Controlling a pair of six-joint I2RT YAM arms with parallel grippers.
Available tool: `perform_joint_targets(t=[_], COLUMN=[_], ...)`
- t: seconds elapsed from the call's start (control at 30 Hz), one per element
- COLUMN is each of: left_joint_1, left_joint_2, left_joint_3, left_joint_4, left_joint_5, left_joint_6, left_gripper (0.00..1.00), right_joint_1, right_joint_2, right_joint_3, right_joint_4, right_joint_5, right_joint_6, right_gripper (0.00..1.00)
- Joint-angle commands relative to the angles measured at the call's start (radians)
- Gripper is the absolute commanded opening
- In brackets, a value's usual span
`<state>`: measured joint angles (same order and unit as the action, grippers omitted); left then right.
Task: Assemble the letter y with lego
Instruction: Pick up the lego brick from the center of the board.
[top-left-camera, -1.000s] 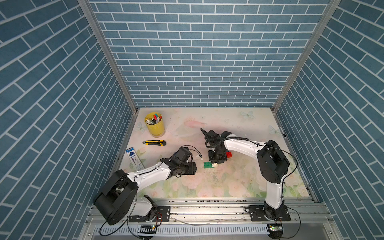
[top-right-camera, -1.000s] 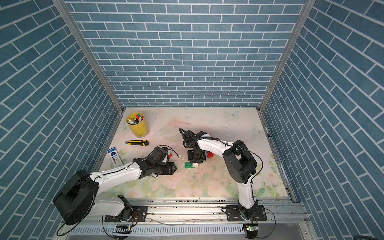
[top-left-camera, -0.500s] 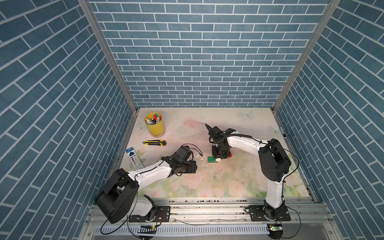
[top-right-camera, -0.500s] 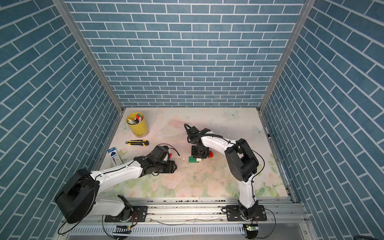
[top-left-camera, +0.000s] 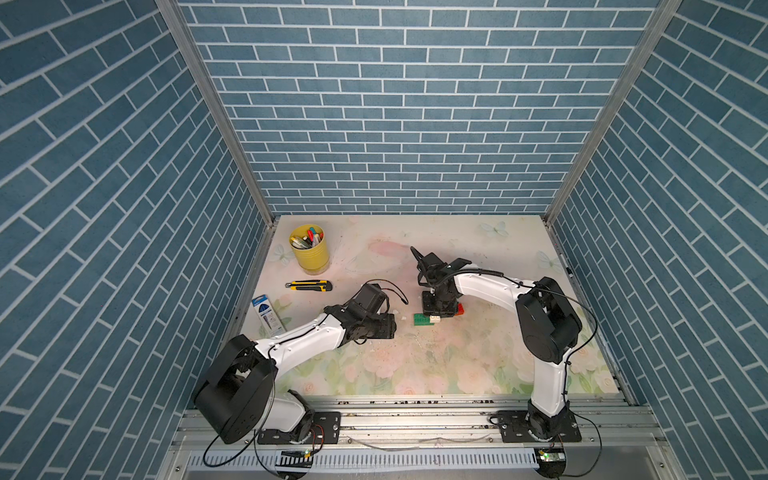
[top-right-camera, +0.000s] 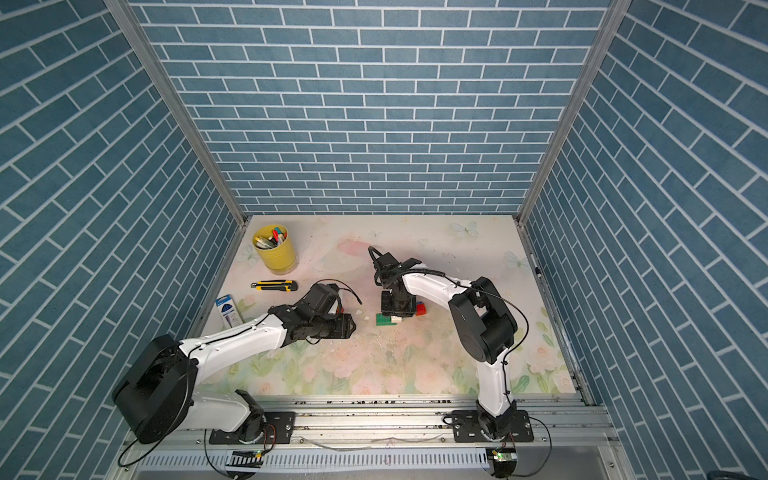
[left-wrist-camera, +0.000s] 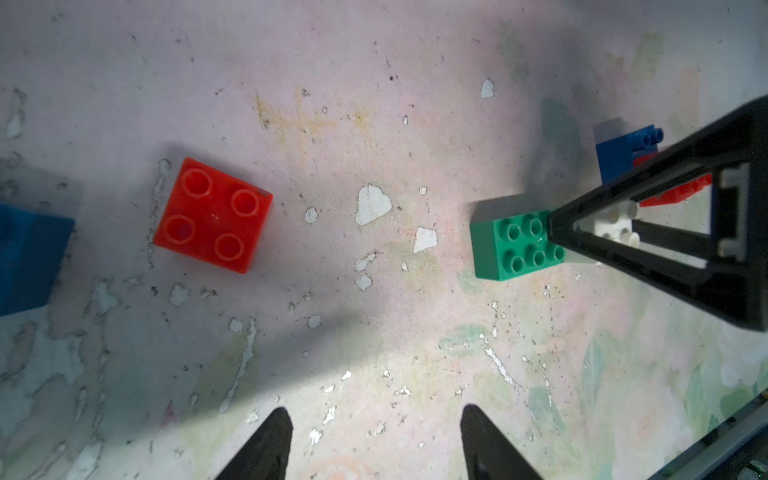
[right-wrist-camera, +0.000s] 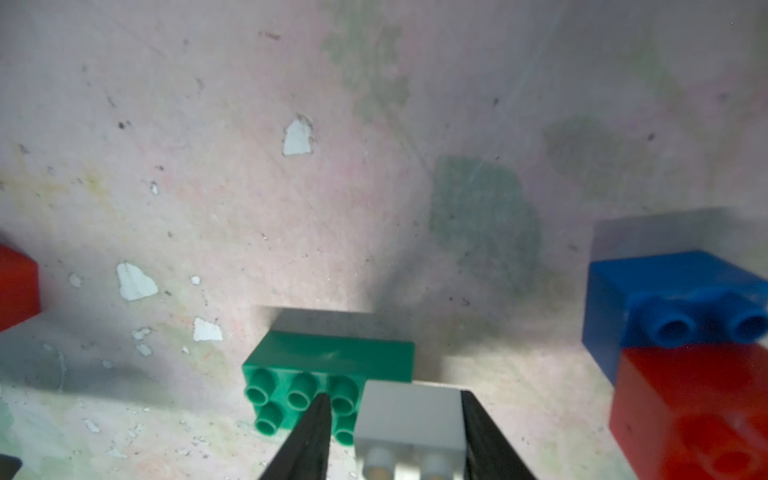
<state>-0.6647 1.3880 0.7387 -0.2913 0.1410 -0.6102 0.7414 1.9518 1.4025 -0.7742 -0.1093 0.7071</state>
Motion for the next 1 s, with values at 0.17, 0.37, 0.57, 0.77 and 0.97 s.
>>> perform_joint_targets(t=[0.17, 0.37, 0.57, 0.77, 0.97], left_joint_1=[0.042, 0.089, 0.142, 0.161, 0.168], left_joint_2=[0.038, 0.088, 0.169, 0.280, 0.357], left_joint_3=[0.089, 0.166, 0.239, 0.323, 0.370], left_joint_4=[-0.091, -0.150, -0.179, -0.201, -0.215], left_joint_5=[-0.052, -0.073, -0.071, -0.063, -0.063], left_joint_6=[0.041, 0.089, 0.137, 0.182, 0.198], left_gripper=[0.68, 0.70, 0.71, 0.72, 0.70], right_joint_1=[0.003, 0.000, -0.002, -0.002, -0.002], right_joint_2=[-0.098, -0.172, -0.243, -0.266, -0.276], right_joint_3=[-0.046, -0.093, -0.146, -0.179, -0.189], right_joint_4=[-0.007, -0.007, 0.022, 0.047, 0.045], right_joint_5=[-0.006, 0.014, 0.046, 0.030, 0.033], right_joint_6=[-0.007, -0.028, -0.047, -0.052, -0.059], right_gripper=[0.50, 0.51, 0.51, 0.51, 0.51])
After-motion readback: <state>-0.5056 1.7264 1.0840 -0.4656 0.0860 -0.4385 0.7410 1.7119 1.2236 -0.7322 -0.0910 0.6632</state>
